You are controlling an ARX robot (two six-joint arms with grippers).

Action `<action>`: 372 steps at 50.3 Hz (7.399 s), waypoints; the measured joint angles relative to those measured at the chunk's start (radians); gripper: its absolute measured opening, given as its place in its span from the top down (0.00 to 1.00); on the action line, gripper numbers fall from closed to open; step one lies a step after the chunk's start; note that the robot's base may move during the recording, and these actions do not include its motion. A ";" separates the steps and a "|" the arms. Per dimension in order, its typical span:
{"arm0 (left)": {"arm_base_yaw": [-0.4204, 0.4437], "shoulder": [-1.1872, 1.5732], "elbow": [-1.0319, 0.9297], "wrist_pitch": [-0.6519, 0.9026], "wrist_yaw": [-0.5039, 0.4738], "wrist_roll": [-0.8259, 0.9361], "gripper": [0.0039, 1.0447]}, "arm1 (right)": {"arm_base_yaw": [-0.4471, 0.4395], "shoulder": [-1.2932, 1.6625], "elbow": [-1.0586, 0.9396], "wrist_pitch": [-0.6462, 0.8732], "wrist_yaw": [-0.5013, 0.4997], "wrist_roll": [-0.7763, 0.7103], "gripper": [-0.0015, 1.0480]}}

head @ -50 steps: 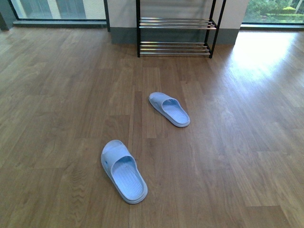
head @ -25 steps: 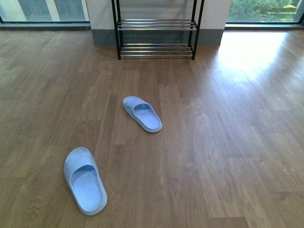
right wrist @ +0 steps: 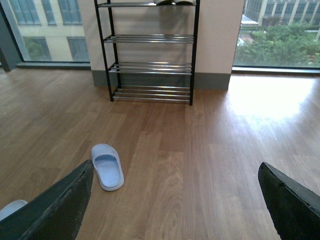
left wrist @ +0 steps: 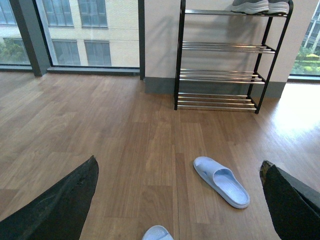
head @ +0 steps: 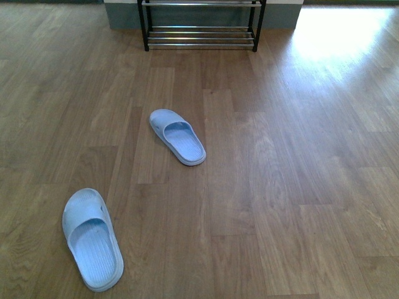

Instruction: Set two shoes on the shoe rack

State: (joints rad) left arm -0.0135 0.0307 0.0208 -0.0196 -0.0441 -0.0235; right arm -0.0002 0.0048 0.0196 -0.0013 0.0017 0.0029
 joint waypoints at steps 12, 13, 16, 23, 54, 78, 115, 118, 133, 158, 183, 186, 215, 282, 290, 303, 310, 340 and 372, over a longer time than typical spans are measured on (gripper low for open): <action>-0.034 0.662 0.153 0.114 -0.261 -0.523 0.09 | 0.000 -0.001 0.000 0.000 -0.001 0.000 0.09; -0.021 0.730 0.167 0.139 -0.238 -0.546 0.09 | 0.000 -0.001 0.000 0.000 -0.002 0.000 0.09; 0.016 0.930 0.213 0.192 -0.184 -0.586 0.09 | 0.000 -0.001 0.000 0.000 -0.001 0.000 0.09; 0.078 1.511 0.373 0.246 -0.127 -0.591 0.09 | 0.000 -0.001 0.000 0.000 -0.002 0.000 0.09; -0.039 2.481 0.841 0.406 -0.218 -0.199 0.09 | 0.000 -0.001 0.000 0.000 -0.002 0.000 0.09; -0.007 2.802 1.150 0.478 -0.245 -0.102 0.09 | 0.000 -0.001 0.000 0.000 -0.002 0.000 0.09; 0.004 2.887 1.208 0.597 -0.323 0.033 0.82 | 0.000 -0.001 0.000 0.000 -0.002 0.000 0.09; 0.008 2.890 1.211 0.595 -0.332 0.039 0.93 | 0.000 -0.001 0.000 0.000 -0.002 0.000 0.09; -0.005 2.745 1.080 0.524 -0.297 -0.053 0.98 | 0.000 -0.001 0.000 0.000 -0.002 0.000 0.09; -0.007 1.597 0.451 0.516 -0.446 0.018 0.98 | 0.000 -0.001 0.000 0.000 -0.002 0.000 0.09; -0.092 0.129 0.021 0.056 -0.727 0.227 0.98 | 0.000 -0.001 0.000 0.000 -0.002 0.000 0.09; -0.024 0.119 0.018 -0.058 -0.621 0.146 0.98 | 0.000 -0.001 0.000 0.000 -0.002 0.000 0.09; 0.255 0.520 0.030 0.084 -0.169 0.091 0.98 | 0.000 -0.001 0.000 0.000 -0.001 0.000 0.09; 0.026 0.324 0.028 -0.002 -0.251 0.243 0.98 | 0.000 -0.002 0.000 0.000 -0.001 0.000 0.09; 0.025 0.324 0.028 -0.003 -0.251 0.243 0.98 | 0.000 -0.002 0.000 0.000 -0.001 0.000 0.09; 0.025 0.324 0.028 -0.003 -0.251 0.243 0.98 | 0.000 -0.002 0.000 0.000 -0.001 0.000 0.09; 0.025 0.324 0.028 -0.003 -0.252 0.243 0.98 | 0.000 -0.002 0.000 0.000 -0.003 0.000 0.09; 0.024 0.323 0.028 -0.004 -0.249 0.244 0.98 | 0.000 -0.002 0.000 0.000 0.000 0.000 0.09; 0.024 0.323 0.029 -0.006 -0.252 0.244 0.98 | 0.164 1.185 0.135 0.718 -0.038 -0.240 0.09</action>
State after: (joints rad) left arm 0.0109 0.3538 0.0494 -0.0257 -0.2958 0.2203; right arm 0.1635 1.1900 0.1547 0.7162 -0.0364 -0.2375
